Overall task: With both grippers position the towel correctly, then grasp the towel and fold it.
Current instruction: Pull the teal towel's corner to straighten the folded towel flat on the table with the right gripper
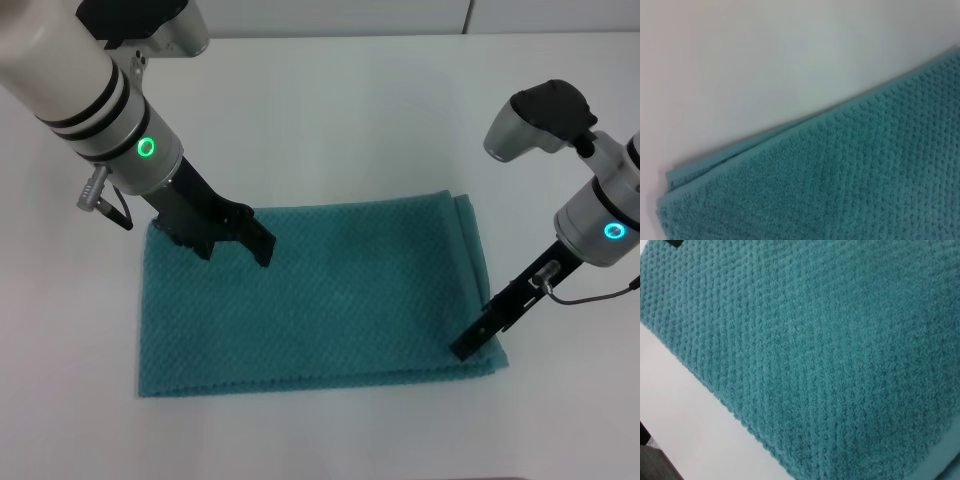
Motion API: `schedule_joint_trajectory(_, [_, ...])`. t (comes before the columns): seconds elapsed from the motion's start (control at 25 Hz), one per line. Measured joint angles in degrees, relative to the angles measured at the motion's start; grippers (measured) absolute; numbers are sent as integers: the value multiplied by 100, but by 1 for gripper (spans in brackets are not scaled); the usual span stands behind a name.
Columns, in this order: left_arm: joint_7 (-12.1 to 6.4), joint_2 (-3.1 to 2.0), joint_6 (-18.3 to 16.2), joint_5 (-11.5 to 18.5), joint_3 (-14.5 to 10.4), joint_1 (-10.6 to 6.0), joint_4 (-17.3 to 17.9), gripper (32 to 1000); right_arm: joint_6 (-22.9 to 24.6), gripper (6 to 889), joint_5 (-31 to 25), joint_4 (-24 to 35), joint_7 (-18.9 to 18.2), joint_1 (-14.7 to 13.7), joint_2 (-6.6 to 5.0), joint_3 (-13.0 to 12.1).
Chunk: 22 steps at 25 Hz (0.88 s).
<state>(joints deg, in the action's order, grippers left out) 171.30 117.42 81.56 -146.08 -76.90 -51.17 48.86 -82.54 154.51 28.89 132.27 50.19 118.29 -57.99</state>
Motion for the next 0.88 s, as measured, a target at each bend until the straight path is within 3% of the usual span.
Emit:
schedule_joint_trajectory(0.4, [0, 0, -9, 0, 0, 48, 0, 834, -172, 863, 0, 132, 12, -18, -2, 0])
schedule_joint_trajectory(0.88, [-7, -28, 51, -62, 34, 130, 0, 835, -1329, 865, 40, 1910, 570, -433, -59, 29])
